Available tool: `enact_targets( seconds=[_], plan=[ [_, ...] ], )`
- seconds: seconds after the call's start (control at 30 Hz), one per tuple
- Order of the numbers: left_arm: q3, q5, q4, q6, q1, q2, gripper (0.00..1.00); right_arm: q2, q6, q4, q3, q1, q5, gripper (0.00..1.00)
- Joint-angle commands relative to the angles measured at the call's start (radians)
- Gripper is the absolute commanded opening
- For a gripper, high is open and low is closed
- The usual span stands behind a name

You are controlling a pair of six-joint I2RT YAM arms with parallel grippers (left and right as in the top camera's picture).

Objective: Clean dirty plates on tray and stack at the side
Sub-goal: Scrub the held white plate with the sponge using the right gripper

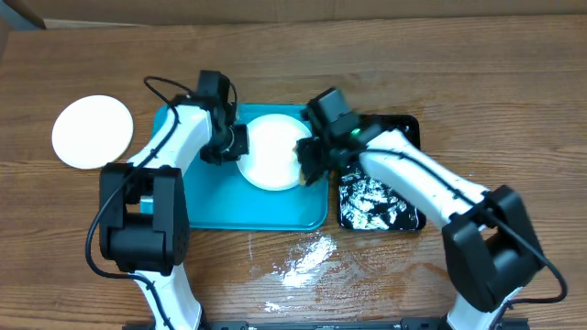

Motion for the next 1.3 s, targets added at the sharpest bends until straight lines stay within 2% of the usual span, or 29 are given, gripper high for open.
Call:
enact_targets(
  seconds=[0.0,0.13,0.3,0.4,0.47,0.53,0.6,0.7,0.83,0.97,1.0,1.07,1.27],
  plan=[
    [-0.052,-0.003,0.019,-0.009,-0.006,-0.028,0.04,-0.029,0.018,0.054,0.018,0.056,0.237,0.04],
    [-0.054,-0.004,0.019,-0.008,-0.006,-0.028,0.04,-0.023,0.018,0.118,0.016,0.092,0.351,0.04],
    [-0.054,-0.034,0.021,-0.009,-0.006,-0.028,0.1,-0.017,0.04,0.18,0.003,0.094,0.36,0.04],
    [-0.054,-0.045,0.021,-0.009,-0.006,-0.028,0.29,-0.016,0.04,0.187,0.003,0.095,0.359,0.04],
    [-0.054,-0.044,0.02,-0.009,-0.006,-0.028,0.34,-0.016,0.04,0.187,0.003,0.095,0.359,0.04],
    [-0.054,-0.045,0.016,-0.009,-0.006,-0.028,0.35,-0.008,0.04,0.187,0.003,0.095,0.36,0.04],
    [-0.054,-0.045,0.01,-0.009,-0.006,-0.028,0.31,0.007,0.04,0.191,0.003,0.095,0.358,0.04],
    [-0.054,-0.045,0.006,-0.009,-0.006,-0.028,0.07,0.043,0.04,0.208,0.003,0.097,0.296,0.04],
    [-0.054,-0.045,0.006,-0.009,-0.006,-0.028,0.04,0.079,0.04,0.213,0.003,0.097,0.291,0.05],
    [-0.054,-0.045,0.007,-0.009,-0.006,-0.028,0.04,0.087,0.04,0.233,0.003,0.097,0.252,0.16],
    [-0.054,-0.045,0.007,-0.009,-0.006,-0.028,0.04,0.089,0.04,0.236,0.003,0.097,0.253,0.23],
    [-0.054,-0.045,0.006,-0.009,-0.006,-0.028,0.04,0.095,0.036,0.235,0.003,0.097,0.253,0.3],
    [-0.054,-0.045,0.007,-0.009,-0.006,-0.028,0.04,0.103,0.027,0.225,0.007,0.097,0.22,0.62]
  ],
)
